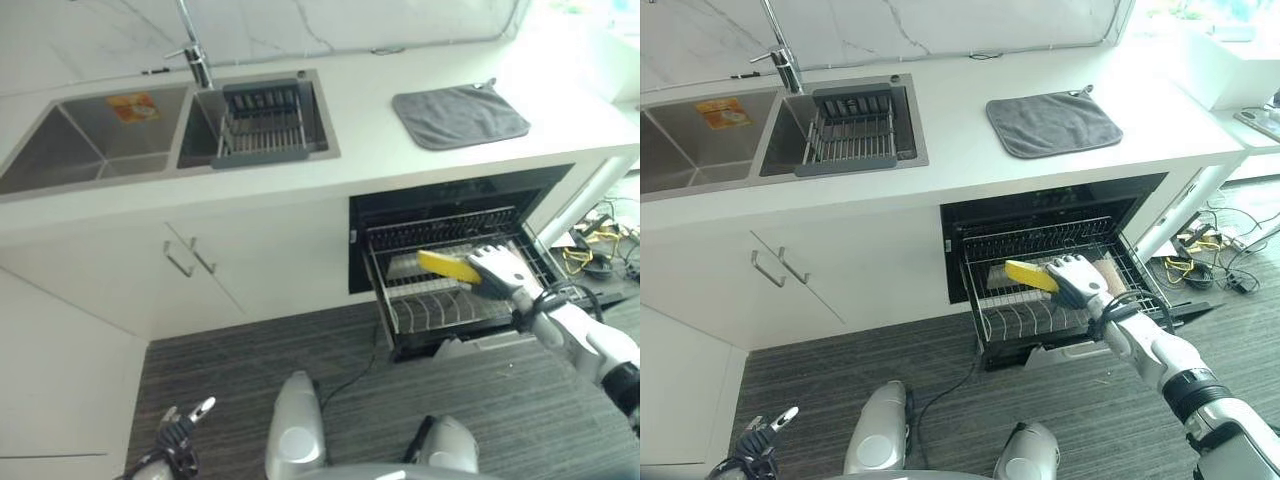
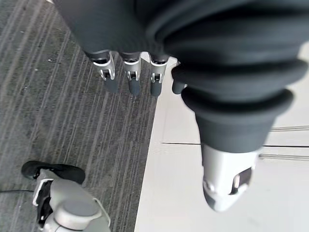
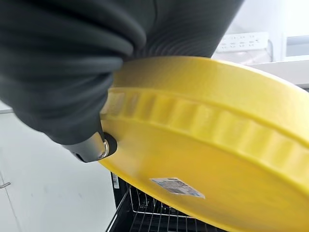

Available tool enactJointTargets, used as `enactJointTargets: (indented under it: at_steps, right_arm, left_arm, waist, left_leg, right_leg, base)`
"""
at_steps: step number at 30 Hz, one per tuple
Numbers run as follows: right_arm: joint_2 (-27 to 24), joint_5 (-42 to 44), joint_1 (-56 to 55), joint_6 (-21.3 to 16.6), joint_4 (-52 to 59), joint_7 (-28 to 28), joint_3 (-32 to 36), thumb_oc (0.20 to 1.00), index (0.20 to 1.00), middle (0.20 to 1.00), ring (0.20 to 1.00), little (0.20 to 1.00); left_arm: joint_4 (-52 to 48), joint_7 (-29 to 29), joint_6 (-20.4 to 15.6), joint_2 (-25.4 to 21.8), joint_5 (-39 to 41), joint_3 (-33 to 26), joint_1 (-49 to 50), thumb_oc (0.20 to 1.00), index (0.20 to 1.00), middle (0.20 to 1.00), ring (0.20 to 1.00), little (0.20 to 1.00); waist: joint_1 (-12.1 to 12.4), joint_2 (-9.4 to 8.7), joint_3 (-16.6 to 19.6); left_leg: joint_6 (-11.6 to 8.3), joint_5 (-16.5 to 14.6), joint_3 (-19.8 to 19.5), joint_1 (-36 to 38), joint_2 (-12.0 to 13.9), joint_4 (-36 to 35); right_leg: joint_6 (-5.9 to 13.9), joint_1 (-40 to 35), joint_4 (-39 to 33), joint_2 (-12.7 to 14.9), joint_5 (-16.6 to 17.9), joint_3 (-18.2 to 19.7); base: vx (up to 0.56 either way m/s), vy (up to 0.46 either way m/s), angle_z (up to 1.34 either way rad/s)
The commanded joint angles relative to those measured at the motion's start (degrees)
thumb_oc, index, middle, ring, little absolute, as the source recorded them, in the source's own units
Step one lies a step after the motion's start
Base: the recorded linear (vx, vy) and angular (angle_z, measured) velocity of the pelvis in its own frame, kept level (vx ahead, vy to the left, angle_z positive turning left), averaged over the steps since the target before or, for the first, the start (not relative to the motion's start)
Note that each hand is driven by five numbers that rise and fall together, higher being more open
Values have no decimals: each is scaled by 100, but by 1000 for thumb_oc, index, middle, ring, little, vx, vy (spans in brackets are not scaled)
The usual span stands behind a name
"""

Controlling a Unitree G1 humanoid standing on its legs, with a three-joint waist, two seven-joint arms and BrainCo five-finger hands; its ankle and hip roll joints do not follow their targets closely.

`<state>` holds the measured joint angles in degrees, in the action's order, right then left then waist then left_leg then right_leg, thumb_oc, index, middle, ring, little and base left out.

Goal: Place the dishes in the dishwasher.

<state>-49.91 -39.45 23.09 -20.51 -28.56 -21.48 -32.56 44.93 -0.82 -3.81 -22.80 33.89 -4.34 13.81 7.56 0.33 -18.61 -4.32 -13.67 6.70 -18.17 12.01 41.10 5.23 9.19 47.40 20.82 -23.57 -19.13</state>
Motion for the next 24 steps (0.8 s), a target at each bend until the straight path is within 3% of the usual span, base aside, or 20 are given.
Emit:
enactJointTargets:
  at_steps: [1, 18, 24]
  right_arm:
    - [-56, 235, 645, 147, -401, -350, 188, 200, 200, 200, 200, 200]
    - [-51, -41, 1787, 144, -1818, 75, -922, 200, 200, 200, 200, 200]
    - [-30, 79, 2288, 394, -2233, 192, -1164, 200, 200, 200, 200, 200]
  left_arm:
    - [-258, -41, -134, -304, 269, 375, 66, 1000, 1000, 1000, 1000, 1000]
    - [-561, -180, -47, -425, 706, 711, 66, 1000, 1000, 1000, 1000, 1000]
    - [-673, -343, -114, -523, 1044, 769, -76, 1000, 1000, 1000, 1000, 1000]
  waist:
    - [230, 33, 154]
    - [575, 280, -134]
    - [622, 450, -450]
  left_leg:
    - [-311, 79, -468, 533, 607, -146]
    - [-508, 400, -816, -59, 605, -4]
    - [-517, 514, -940, -604, 464, 99]
  right_leg:
    - [337, 185, -355, 404, 858, 331]
    - [405, 699, -103, 608, 875, 482]
    - [431, 1310, 87, 683, 909, 708]
  base:
    - [39, -7, 8]
    - [-9, 9, 5]
    - [-160, 44, 2]
